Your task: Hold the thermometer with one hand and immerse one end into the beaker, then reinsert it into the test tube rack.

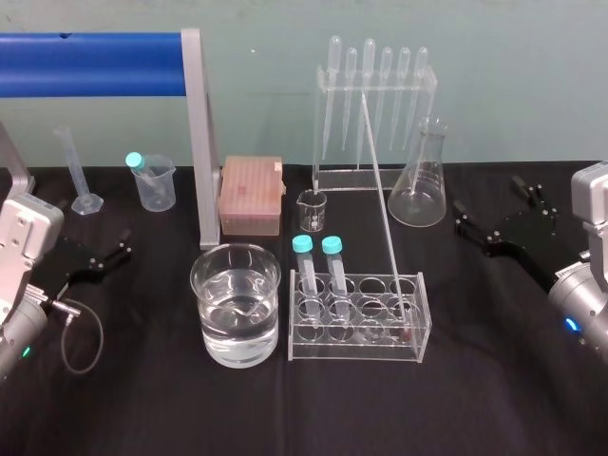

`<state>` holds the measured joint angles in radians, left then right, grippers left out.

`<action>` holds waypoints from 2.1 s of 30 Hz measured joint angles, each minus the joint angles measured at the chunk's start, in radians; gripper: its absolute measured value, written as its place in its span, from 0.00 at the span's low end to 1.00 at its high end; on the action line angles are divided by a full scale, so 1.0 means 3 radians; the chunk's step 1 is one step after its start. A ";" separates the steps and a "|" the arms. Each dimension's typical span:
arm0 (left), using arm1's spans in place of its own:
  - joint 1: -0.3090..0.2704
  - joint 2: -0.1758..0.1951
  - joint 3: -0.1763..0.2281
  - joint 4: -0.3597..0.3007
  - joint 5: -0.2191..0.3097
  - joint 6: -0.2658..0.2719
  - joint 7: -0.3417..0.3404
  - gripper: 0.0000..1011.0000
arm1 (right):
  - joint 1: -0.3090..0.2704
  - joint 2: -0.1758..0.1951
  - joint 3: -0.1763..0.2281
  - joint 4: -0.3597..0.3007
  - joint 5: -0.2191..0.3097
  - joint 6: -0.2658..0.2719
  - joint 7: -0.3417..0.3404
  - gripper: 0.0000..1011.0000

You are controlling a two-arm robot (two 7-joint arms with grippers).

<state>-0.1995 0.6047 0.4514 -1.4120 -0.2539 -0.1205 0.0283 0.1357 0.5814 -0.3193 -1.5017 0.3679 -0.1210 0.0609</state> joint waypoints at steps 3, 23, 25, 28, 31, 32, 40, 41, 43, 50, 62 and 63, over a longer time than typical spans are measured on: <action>0.0000 0.0000 0.0000 0.0000 0.0000 0.0000 0.0000 1.00 | -0.0010 -0.0012 0.0023 -0.0006 -0.0001 -0.0007 0.0031 0.99; 0.0000 0.0000 0.0000 0.0000 0.0000 0.0000 0.0000 1.00 | -0.0159 -0.0090 0.0305 -0.0251 0.0369 -0.0166 0.0517 0.99; 0.0000 0.0000 0.0000 0.0000 0.0000 0.0000 0.0000 1.00 | -0.0170 -0.0096 0.0331 -0.0281 0.0437 -0.0172 0.0593 0.99; 0.0000 0.0000 0.0000 0.0000 0.0000 0.0000 0.0000 1.00 | -0.0174 -0.0109 0.0366 -0.0312 0.0562 -0.0170 0.0740 0.99; 0.0000 0.0000 0.0000 0.0000 0.0000 0.0000 0.0000 1.00 | -0.0162 -0.0124 0.0381 -0.0320 0.0662 -0.0148 0.0884 0.99; 0.0000 0.0000 0.0000 0.0000 0.0000 0.0000 0.0000 1.00 | -0.0162 -0.0124 0.0381 -0.0320 0.0662 -0.0148 0.0884 0.99; 0.0000 0.0000 0.0000 0.0000 0.0000 0.0000 0.0000 1.00 | -0.0019 -0.0199 0.0331 -0.0256 0.0786 0.0028 0.1195 0.99; 0.0000 0.0000 0.0000 0.0000 0.0000 0.0000 0.0000 1.00 | -0.0005 -0.0207 0.0323 -0.0248 0.0785 0.0044 0.1211 0.99; 0.0000 0.0000 0.0000 0.0000 0.0000 0.0000 0.0000 1.00 | 0.0022 -0.0224 0.0310 -0.0231 0.0785 0.0071 0.1237 0.99; 0.0000 0.0000 0.0000 0.0000 0.0000 0.0000 0.0000 1.00 | 0.0170 -0.0292 0.0236 -0.0138 0.0784 0.0185 0.1355 0.99; 0.0000 0.0000 0.0000 0.0000 0.0000 0.0000 0.0000 1.00 | 0.0405 -0.0361 0.0126 0.0053 0.0948 0.0408 0.1467 0.99; 0.0000 0.0000 0.0000 0.0000 0.0000 0.0000 0.0000 1.00 | 0.0438 -0.0366 0.0107 0.0077 0.0955 0.0424 0.1469 0.99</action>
<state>-0.1995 0.6047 0.4514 -1.4120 -0.2539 -0.1205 0.0283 0.2672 0.4717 -0.2873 -1.4786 0.6543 0.0064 0.5017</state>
